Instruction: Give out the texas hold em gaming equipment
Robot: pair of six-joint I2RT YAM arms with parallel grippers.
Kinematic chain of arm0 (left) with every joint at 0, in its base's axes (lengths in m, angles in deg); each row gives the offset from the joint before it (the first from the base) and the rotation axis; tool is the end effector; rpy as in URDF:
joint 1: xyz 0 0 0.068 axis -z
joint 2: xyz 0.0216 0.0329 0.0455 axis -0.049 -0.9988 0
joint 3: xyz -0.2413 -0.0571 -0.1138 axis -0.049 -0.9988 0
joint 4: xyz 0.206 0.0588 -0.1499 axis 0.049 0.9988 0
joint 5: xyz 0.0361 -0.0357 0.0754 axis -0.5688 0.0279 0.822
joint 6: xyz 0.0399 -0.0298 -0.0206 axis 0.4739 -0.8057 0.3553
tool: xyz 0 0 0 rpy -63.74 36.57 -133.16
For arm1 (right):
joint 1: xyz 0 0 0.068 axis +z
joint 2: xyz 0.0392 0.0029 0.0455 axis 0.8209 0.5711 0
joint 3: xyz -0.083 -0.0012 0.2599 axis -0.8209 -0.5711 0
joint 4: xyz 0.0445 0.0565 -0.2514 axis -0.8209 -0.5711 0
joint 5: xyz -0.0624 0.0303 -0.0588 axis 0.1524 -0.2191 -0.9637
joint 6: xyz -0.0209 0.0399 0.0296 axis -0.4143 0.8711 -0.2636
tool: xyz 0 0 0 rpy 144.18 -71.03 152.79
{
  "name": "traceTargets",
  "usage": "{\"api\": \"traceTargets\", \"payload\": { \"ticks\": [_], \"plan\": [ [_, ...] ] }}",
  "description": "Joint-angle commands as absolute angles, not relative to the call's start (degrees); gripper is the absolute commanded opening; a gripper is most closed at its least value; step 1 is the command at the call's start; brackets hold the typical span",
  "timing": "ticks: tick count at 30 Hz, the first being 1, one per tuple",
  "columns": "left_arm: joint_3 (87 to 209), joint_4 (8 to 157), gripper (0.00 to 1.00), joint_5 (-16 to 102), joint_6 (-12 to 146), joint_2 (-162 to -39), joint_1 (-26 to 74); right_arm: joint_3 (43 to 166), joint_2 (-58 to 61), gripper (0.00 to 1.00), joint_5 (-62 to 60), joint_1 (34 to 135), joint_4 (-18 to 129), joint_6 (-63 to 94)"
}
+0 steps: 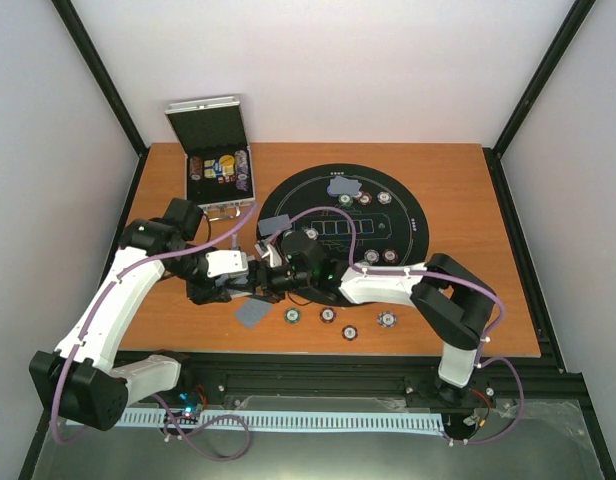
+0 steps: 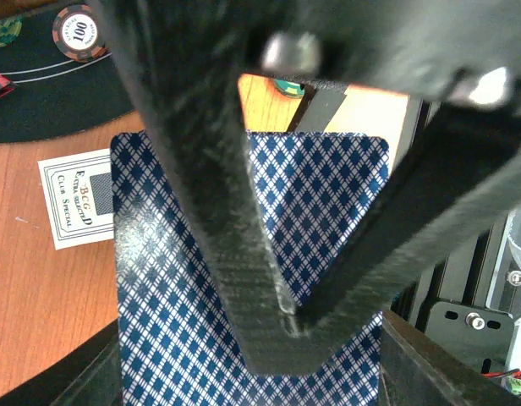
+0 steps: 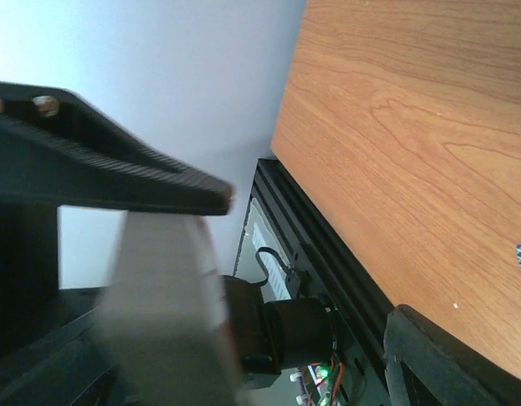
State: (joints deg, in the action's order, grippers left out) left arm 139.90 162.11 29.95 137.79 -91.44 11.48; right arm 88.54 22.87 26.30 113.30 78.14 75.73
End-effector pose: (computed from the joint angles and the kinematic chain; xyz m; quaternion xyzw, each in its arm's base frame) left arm 0.1707 -0.0569 0.3018 0.5978 0.7742 -0.1354 0.1580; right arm 0.1912 0.3464 0.2119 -0.1125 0.7947 0.5958 0.0286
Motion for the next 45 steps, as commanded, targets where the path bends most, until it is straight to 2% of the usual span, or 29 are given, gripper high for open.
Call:
{"api": "traceTargets", "payload": {
  "ticks": [1, 6, 15, 29, 32, 39, 45],
  "plan": [
    [141.85, 163.26, 0.01, 28.58, 138.73, -90.16, 11.43, 89.11, 25.1, 0.78, 27.0, 113.37, 81.95, 77.44],
    [141.98, 163.72, 0.01, 28.55, 139.06, -89.87, 11.43, 83.9, 25.56, 0.76, 27.33, 111.23, 87.86, 81.07],
    [142.3, 163.93, 0.01, 28.29, 139.07, -89.84, 11.43, 78.67, 23.86, 0.71, 27.54, 109.18, 88.03, 80.57],
    [141.26, 163.19, 0.01, 28.91, 139.13, -89.96, 11.44, 83.33, 16.16, 0.7, 27.9, 108.96, 80.7, 76.71],
    [140.94, 163.2, 0.01, 28.98, 139.22, -89.87, 11.43, 83.16, 15.23, 0.62, 27.77, 108.96, 80.29, 76.64],
    [140.85, 163.03, 0.01, 29.25, 139.25, -89.94, 11.43, 83.33, 13.97, 0.35, 27.44, 108.96, 78.95, 76.75],
    [140.3, 162.63, 0.01, 29.69, 139.0, -90.21, 11.41, 83.47, 12.92, 0.17, 27.5, 108.88, 77.13, 75.99]
  ]
}}
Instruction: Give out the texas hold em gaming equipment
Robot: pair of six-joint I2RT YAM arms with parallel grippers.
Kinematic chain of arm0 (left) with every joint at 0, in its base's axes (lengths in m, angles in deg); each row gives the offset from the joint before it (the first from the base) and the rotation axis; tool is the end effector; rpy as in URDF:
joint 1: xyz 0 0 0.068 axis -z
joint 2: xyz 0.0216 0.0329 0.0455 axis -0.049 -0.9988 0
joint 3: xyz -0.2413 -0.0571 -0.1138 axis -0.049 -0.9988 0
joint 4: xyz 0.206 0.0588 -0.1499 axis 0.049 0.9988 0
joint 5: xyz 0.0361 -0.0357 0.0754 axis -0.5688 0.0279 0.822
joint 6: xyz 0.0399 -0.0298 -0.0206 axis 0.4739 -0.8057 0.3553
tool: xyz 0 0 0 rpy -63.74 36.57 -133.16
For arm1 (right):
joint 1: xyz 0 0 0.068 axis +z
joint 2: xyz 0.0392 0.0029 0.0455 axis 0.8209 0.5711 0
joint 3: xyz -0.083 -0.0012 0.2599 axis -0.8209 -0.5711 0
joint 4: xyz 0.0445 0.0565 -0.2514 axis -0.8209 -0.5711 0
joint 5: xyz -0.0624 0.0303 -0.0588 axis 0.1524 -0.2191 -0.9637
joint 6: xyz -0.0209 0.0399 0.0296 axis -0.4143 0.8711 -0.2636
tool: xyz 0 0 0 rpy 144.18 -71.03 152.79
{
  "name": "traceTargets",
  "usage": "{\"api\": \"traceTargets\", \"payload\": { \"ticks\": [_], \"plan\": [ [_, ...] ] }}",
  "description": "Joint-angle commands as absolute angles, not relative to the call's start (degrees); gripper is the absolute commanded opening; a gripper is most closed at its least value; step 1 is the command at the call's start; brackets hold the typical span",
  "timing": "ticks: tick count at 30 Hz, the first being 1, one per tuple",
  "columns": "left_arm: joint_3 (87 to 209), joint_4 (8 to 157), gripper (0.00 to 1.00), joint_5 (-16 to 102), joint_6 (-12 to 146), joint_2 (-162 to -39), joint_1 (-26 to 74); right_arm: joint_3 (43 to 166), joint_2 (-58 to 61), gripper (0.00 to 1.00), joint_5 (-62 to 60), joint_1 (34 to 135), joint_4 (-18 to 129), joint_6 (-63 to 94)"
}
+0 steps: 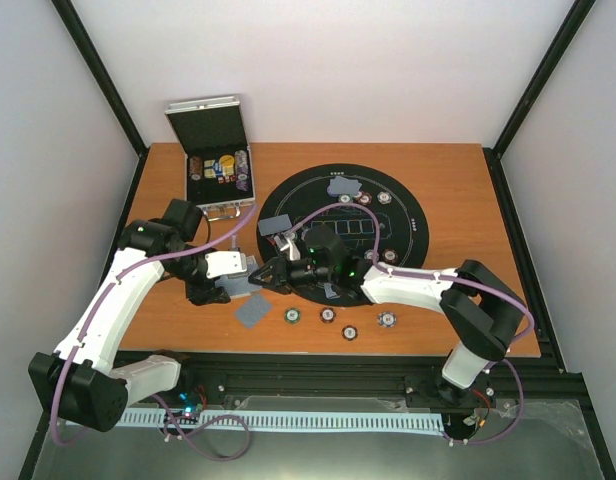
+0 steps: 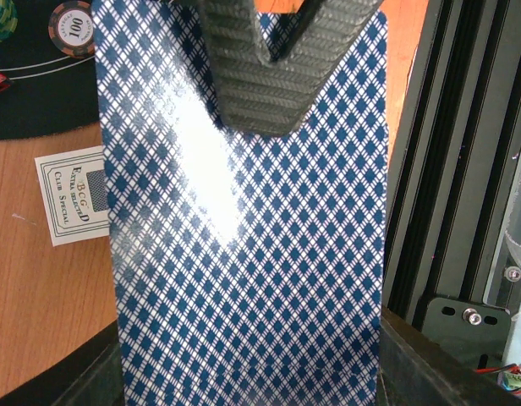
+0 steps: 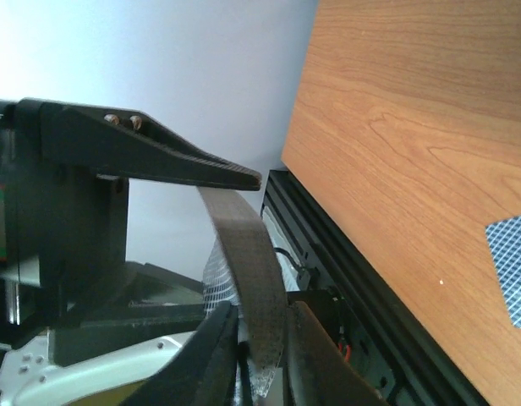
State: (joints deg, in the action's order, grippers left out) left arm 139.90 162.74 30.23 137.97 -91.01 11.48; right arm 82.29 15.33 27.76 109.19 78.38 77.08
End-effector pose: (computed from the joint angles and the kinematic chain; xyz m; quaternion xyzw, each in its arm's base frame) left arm 0.1683 -0.0561 0.3027 0.5989 0.7741 -0.1336 0.1558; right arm 0.1966 0.3070 0.2251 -0.0861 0.7900 0.6057 0.0403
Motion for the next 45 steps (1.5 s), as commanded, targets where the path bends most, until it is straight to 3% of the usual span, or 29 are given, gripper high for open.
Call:
{"api": "traceTargets", "payload": {
  "ticks": [1, 4, 12, 18, 23, 26, 32, 35, 45],
  "plan": [
    [140.27, 162.56, 0.01, 29.78, 138.92, -90.28, 11.43, 83.58, 12.68, 0.13, 27.55, 108.75, 76.82, 75.67],
    [140.27, 162.48, 0.01, 30.1, 138.87, -90.4, 11.43, 83.85, 11.61, 0.03, 27.77, 108.13, 74.27, 74.16],
    [140.09, 162.12, 0.01, 30.43, 138.7, -90.74, 11.43, 83.35, 5.82, 0.03, 29.49, 102.33, 62.75, 67.25],
    [140.03, 161.84, 0.01, 31.21, 138.26, -90.97, 11.43, 88.52, 3.44, 0.03, 30.45, 93.63, 43.26, 53.82],
    [139.91, 161.76, 0.01, 31.56, 138.01, -90.92, 11.43, 103.25, 8.36, 0.03, 12.32, 90.38, 18.24, 33.28],
    [140.04, 162.1, 0.01, 31.66, 137.81, -90.78, 11.43, 108.88, 13.11, 0.03, -3.49, 90.59, 12.73, 26.07],
    [140.43, 162.14, 0.01, 31.64, 137.25, -90.66, 11.43, 109.84, 18.24, 0.03, -35.62, 94.22, 20.0, 8.63],
    [140.8, 162.08, 0.01, 31.25, 136.87, -90.9, 11.43, 108.87, 21.6, 0.03, -45.51, 96.36, 26.71, -3.5],
    [141.15, 161.99, 0.01, 31.22, 136.58, -91.29, 11.49, 104.18, 28.77, 0.03, -45.9, 97.89, 48.86, -26.09]
  ]
}}
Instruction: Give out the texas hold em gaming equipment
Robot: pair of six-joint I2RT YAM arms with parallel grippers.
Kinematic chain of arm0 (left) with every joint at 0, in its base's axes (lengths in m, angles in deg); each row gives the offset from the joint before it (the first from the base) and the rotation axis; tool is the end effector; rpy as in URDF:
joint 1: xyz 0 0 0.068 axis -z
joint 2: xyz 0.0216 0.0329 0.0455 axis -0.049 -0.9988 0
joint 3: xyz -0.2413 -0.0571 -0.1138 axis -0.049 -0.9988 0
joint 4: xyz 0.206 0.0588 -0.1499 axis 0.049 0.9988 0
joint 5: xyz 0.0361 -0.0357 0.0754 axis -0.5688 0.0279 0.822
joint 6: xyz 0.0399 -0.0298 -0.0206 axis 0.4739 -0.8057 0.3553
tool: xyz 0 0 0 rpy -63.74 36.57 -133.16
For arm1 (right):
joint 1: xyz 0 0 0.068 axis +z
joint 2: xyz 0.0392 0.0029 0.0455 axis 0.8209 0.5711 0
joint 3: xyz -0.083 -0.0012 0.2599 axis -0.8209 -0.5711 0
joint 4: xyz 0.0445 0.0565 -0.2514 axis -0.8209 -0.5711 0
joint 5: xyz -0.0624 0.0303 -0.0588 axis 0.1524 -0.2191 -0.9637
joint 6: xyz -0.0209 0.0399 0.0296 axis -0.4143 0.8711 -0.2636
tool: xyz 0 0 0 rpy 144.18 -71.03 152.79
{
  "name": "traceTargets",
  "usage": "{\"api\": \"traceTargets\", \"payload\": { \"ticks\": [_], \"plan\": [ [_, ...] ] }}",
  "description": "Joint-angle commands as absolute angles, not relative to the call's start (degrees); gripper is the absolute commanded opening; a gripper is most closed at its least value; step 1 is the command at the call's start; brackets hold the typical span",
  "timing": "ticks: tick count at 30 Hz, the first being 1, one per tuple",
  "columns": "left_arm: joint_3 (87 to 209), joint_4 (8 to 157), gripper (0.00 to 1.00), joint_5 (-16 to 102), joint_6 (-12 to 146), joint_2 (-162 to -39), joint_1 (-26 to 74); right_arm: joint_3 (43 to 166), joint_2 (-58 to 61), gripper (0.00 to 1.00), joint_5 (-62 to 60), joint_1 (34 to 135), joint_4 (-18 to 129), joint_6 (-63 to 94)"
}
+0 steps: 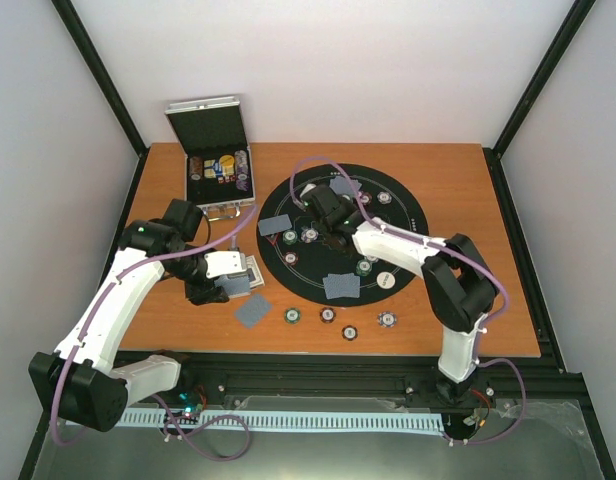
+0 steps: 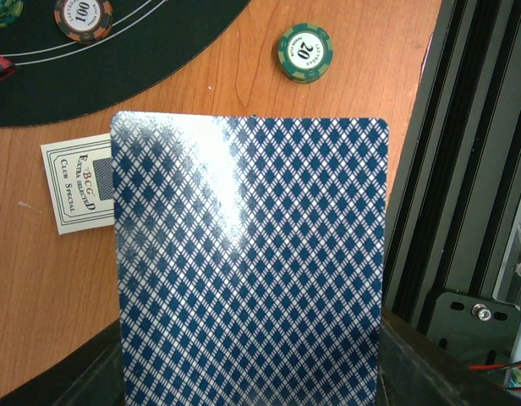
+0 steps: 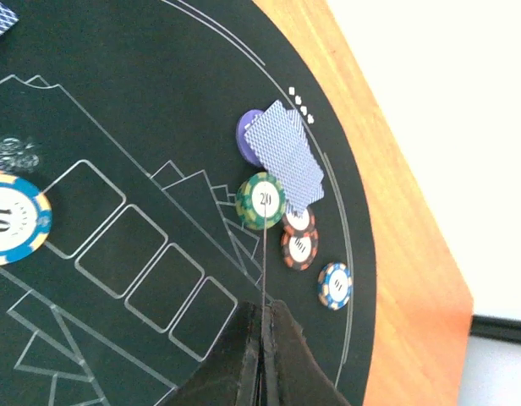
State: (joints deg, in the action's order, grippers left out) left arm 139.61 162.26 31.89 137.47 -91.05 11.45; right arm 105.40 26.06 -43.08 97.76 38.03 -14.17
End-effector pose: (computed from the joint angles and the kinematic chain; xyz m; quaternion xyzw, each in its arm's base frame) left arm 0.1693 -0.0553 0.3010 0.5959 0.7795 -0.1205 0.1512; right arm 0.3126 0.2601 0.2244 -0.3926 0.8060 -0.2092 0.3904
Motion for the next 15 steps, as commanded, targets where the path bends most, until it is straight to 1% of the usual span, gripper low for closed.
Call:
{"api": "traceTargets", "payload": {
  "ticks": [1, 3, 7, 12, 15],
  "plan": [
    [141.15, 162.09, 0.01, 31.23, 136.6, -91.28, 11.42, 104.33, 29.84, 0.03, -45.61, 97.82, 49.71, -27.5],
    [141.17, 162.09, 0.01, 31.19, 136.65, -91.32, 11.43, 104.76, 31.92, 0.03, -44.18, 97.64, 50.35, -30.63],
    [141.31, 162.14, 0.01, 31.26, 136.6, -91.27, 11.43, 103.4, 33.89, 0.03, -37.19, 97.37, 51.34, -34.19],
    [141.58, 162.37, 0.01, 31.41, 136.69, -91.19, 11.43, 103.48, 36.31, 0.03, -35.99, 96.6, 49.79, -34.72],
    [141.44, 162.12, 0.01, 31.5, 136.76, -91.08, 11.43, 102.6, 36.06, 0.05, -33.98, 96.48, 48.2, -33.76]
  ]
}}
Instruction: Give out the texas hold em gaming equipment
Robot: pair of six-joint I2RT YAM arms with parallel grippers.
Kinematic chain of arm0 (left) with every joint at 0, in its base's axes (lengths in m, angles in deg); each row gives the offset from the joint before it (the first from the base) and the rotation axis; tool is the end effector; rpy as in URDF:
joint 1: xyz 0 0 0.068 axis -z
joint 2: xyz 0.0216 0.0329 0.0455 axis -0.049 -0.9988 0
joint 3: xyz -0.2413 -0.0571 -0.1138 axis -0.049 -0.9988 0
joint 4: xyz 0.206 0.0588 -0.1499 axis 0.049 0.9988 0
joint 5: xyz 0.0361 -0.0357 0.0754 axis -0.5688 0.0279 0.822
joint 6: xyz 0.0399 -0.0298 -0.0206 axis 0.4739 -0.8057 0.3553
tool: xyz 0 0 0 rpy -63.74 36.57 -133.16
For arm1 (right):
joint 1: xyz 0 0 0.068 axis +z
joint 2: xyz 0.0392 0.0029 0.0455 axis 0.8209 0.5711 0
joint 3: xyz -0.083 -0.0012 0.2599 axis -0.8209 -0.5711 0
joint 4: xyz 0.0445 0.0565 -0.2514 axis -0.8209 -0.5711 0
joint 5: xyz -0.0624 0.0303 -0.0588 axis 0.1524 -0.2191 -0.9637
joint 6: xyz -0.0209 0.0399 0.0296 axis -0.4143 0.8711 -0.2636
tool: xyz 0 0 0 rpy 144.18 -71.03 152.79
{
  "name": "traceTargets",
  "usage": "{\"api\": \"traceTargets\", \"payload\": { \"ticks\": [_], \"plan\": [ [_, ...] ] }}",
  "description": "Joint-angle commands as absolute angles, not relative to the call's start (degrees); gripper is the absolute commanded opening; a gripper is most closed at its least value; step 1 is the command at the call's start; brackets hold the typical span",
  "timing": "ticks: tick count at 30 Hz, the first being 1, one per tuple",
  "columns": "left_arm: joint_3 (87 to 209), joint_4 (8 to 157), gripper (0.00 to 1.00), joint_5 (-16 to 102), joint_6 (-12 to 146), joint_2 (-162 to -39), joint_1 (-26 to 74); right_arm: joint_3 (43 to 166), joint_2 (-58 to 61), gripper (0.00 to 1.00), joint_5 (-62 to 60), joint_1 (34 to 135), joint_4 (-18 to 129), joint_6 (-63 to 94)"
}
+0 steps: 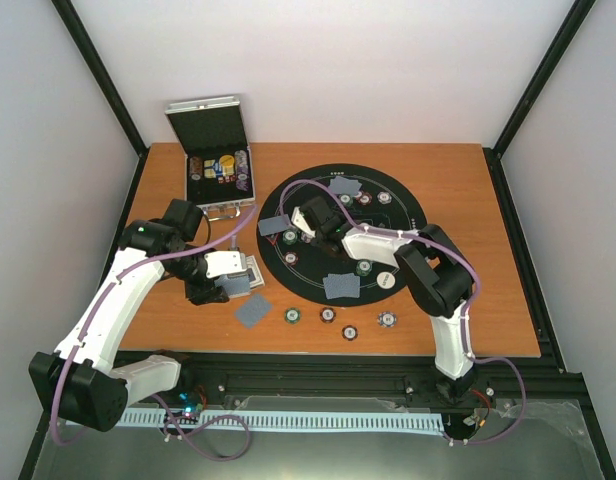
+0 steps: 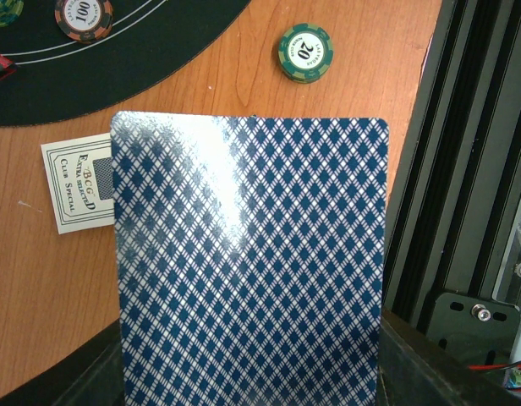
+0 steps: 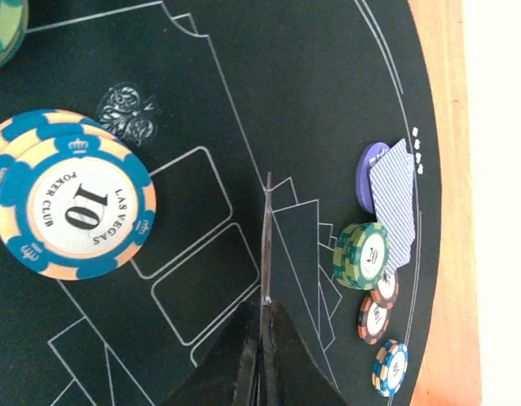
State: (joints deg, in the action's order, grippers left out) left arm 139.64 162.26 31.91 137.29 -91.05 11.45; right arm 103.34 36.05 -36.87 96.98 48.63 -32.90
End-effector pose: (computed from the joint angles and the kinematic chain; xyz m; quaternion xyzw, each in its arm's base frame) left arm 0.1694 -0.0553 0.3012 0.5947 0.7804 -0.1204 0.1512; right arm 0.3310 0.2736 0.1554 -0.5418 0.7336 -0.2248 0.3432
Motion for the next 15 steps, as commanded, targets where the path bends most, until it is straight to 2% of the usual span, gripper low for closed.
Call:
{"api": "traceTargets", "payload": {
  "ticks": [1, 5, 7, 8, 9, 11, 15],
  "plan": [
    [141.34, 162.06, 0.01, 31.5, 136.75, -91.1, 11.44, 102.53, 35.86, 0.07, -33.15, 96.48, 47.22, -33.19],
    [141.24, 162.07, 0.01, 31.37, 136.54, -91.36, 11.39, 101.41, 34.43, 0.24, -30.53, 96.59, 45.35, -30.0],
    [141.32, 162.09, 0.01, 31.37, 136.49, -91.28, 11.43, 100.53, 32.62, 0.46, -28.75, 96.72, 44.3, -28.88],
    [141.37, 162.06, 0.01, 31.47, 136.45, -91.28, 11.39, 100.42, 31.78, 0.53, -27.95, 96.74, 43.84, -28.3],
    [141.45, 162.08, 0.01, 31.45, 136.41, -91.2, 11.43, 100.29, 30.58, 0.72, -27.06, 96.75, 42.51, -27.92],
    [141.5, 162.0, 0.01, 31.54, 136.4, -91.1, 11.43, 99.79, 28.51, 0.78, -26.69, 96.75, 41.69, -26.64],
    [141.2, 161.9, 0.01, 31.37, 136.4, -91.01, 11.43, 98.18, 23.03, 0.8, -26.72, 96.51, 42.14, -23.68]
  ]
}}
